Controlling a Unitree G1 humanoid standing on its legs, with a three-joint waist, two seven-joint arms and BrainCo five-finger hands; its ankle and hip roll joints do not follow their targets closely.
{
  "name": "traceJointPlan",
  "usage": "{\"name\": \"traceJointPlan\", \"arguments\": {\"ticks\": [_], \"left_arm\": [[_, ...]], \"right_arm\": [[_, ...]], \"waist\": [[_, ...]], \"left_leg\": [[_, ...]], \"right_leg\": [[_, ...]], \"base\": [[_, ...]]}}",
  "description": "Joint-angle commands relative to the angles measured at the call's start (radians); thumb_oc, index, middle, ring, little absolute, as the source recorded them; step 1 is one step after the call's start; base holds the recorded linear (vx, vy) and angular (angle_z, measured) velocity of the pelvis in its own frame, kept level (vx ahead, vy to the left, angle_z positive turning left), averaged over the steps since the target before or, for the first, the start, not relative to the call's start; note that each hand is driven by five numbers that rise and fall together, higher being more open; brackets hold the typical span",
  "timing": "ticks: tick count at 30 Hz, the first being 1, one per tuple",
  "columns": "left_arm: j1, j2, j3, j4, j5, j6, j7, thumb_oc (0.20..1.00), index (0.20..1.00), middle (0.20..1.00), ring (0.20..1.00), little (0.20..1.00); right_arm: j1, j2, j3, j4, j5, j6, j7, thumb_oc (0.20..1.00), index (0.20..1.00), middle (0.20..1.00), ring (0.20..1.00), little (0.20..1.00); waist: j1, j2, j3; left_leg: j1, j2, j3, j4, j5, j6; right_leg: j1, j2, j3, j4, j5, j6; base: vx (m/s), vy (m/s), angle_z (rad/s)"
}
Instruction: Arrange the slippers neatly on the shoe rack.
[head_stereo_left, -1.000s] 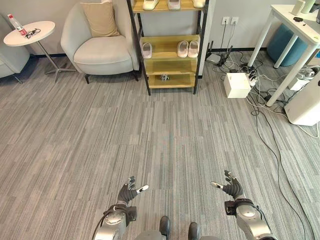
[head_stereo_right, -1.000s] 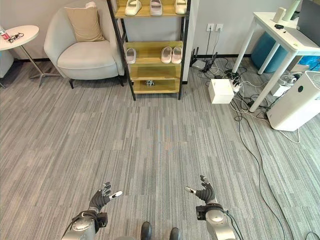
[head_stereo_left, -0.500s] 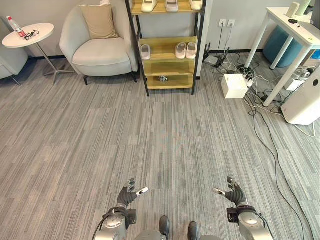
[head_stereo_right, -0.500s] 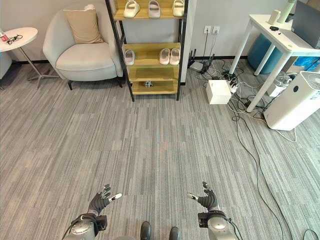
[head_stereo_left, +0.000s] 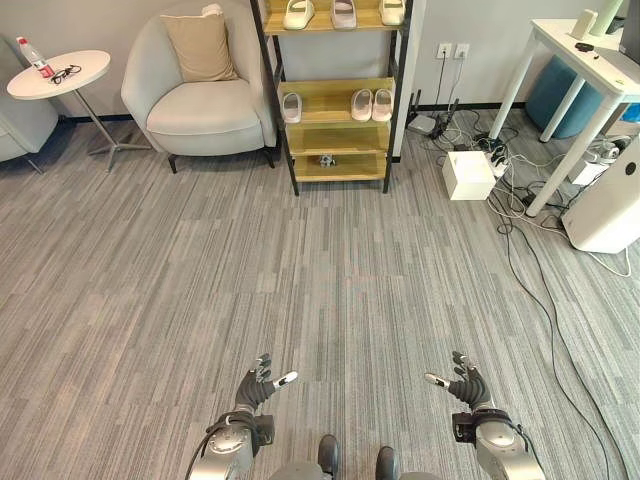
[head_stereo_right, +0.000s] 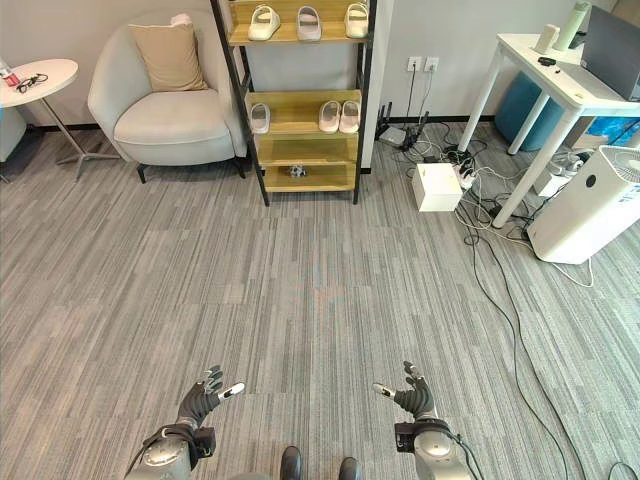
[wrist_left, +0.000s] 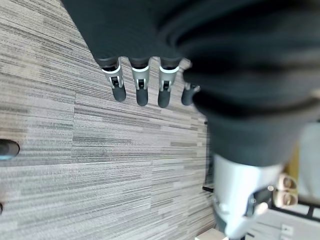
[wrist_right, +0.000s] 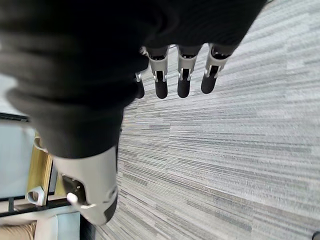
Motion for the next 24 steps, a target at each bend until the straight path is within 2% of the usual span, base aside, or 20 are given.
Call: {"name": "traceJointPlan", "arguments": {"ticks": [1,15,24], "left_arm": [[-0.031,0.008,0.002,-0.031,-0.01,-0.034,-0.014,1.0,1.0,1.0,1.0,1.0],[-0.03,0.007,0.011,-0.024,-0.008,-0.032,-0.011,1.0,1.0,1.0,1.0,1.0],[-0.029,0.024,0.037,-0.054,-0.014,-0.038,0.006,1.0,1.0,1.0,1.0,1.0]], "right_arm": [[-0.023,0.001,-0.013,-0.037,0.032,-0.03,0.007,1.0,1.0,1.0,1.0,1.0],[-0.024,-0.015,-0.001,-0.035,-0.026,-0.019,0.002,1.0,1.0,1.0,1.0,1.0],[-0.037,-0.029,-0.005,-0.054,-0.01,-0.016,-0.003,1.0,1.0,1.0,1.0,1.0]], "waist": [[0.003,-0.03,-0.02],[0.002,-0.031,-0.012],[0.011,-0.038,0.03]], "left_leg": [[0.034,0.06,-0.045,-0.007,-0.125,-0.056],[0.034,0.058,-0.044,-0.007,-0.128,-0.054],[-0.001,0.053,-0.049,-0.007,-0.119,-0.051]], "right_leg": [[0.02,-0.119,0.018,0.001,-0.086,0.114],[0.017,-0.122,0.015,0.001,-0.086,0.116],[-0.018,-0.125,0.019,0.001,-0.075,0.122]], "base": [[0.0,0.0,0.0],[0.0,0.0,0.0],[0.0,0.005,-0.01]]}}
